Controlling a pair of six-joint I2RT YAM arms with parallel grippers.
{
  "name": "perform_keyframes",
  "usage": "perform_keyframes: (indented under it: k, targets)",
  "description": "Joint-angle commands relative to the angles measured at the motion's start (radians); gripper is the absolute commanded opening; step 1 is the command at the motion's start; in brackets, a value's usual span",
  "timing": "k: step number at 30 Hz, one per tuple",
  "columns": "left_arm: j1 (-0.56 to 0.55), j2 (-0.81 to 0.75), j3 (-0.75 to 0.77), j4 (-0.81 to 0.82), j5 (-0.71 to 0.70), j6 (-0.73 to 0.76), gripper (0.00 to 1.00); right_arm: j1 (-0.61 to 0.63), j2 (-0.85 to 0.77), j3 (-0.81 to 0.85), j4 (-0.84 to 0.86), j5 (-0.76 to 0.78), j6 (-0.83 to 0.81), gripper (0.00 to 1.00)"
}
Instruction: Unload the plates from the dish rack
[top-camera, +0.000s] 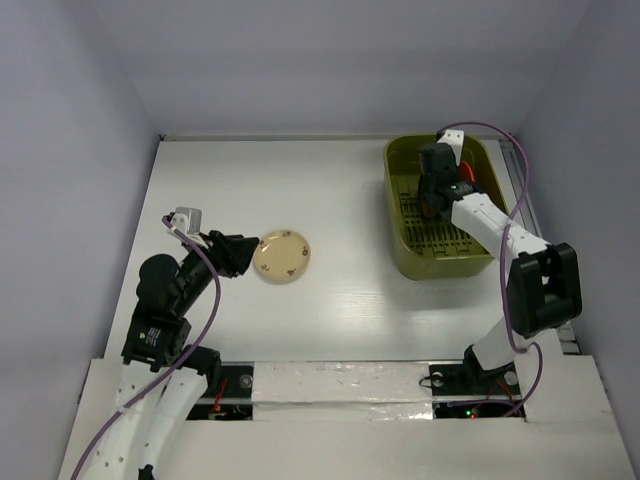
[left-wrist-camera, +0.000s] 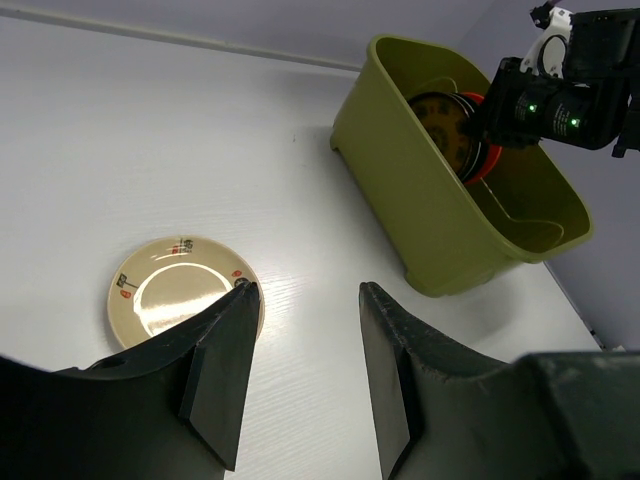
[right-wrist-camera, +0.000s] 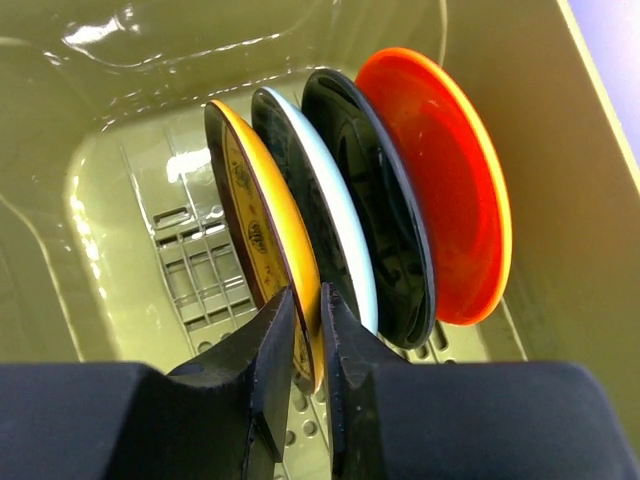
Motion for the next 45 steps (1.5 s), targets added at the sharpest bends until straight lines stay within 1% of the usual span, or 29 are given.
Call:
perform_keyframes:
  k: [1, 5, 8, 9, 11, 19, 25, 31, 36, 37, 39, 40, 42, 43, 45]
  targets:
    - [0.006, -0.013, -0.012, 0.044, 0.007, 0.002, 0.42, -0.006, 0.010, 0.055, 0.001, 0.048, -0.019, 0.20]
    - [0.006, -0.016, -0.014, 0.044, 0.008, 0.002, 0.42, -0.006, 0.019, 0.058, -0.002, 0.072, -0.028, 0.13]
    - [0.006, -0.018, -0.012, 0.044, 0.010, 0.003, 0.42, -0.006, 0.001, 0.058, -0.003, 0.071, -0.037, 0.10]
    - [0.006, -0.021, -0.014, 0.044, 0.010, 0.002, 0.42, -0.006, -0.008, 0.058, -0.002, 0.069, -0.040, 0.07]
    - [0.006, -0.022, -0.012, 0.045, 0.008, 0.002, 0.42, -0.006, -0.034, 0.055, 0.007, 0.056, -0.059, 0.04]
    - [0.006, -0.025, -0.012, 0.045, 0.010, 0.002, 0.42, 0.025, -0.097, 0.063, 0.012, 0.062, -0.096, 0.00]
    - [0.006, -0.027, -0.014, 0.045, 0.008, 0.002, 0.42, 0.052, -0.135, 0.089, -0.015, 0.086, -0.103, 0.00]
    - [0.006, -0.027, -0.012, 0.045, 0.008, 0.002, 0.42, 0.074, -0.215, 0.103, -0.025, 0.039, -0.085, 0.00]
    - [0.006, -0.024, -0.014, 0.045, 0.008, 0.002, 0.42, 0.134, -0.286, 0.126, -0.032, 0.003, -0.071, 0.00]
    - [0.006, -0.024, -0.014, 0.047, 0.008, 0.002, 0.42, 0.164, -0.295, 0.135, -0.032, -0.003, -0.068, 0.00]
    - [0.006, -0.022, -0.014, 0.045, 0.008, 0.002, 0.42, 0.198, -0.318, 0.143, -0.031, -0.041, -0.045, 0.00]
    - [0.006, -0.022, -0.014, 0.047, 0.008, 0.000, 0.42, 0.236, -0.321, 0.146, -0.019, -0.065, -0.034, 0.00]
    - [0.006, -0.021, -0.014, 0.047, 0.008, 0.000, 0.42, 0.279, -0.315, 0.141, 0.004, -0.176, 0.016, 0.00]
    - [0.006, -0.021, -0.014, 0.045, 0.008, 0.000, 0.42, 0.299, -0.304, 0.132, 0.044, -0.225, 0.033, 0.00]
    - [0.006, -0.018, -0.014, 0.047, 0.007, 0.000, 0.42, 0.370, -0.249, 0.107, 0.093, -0.350, 0.094, 0.00]
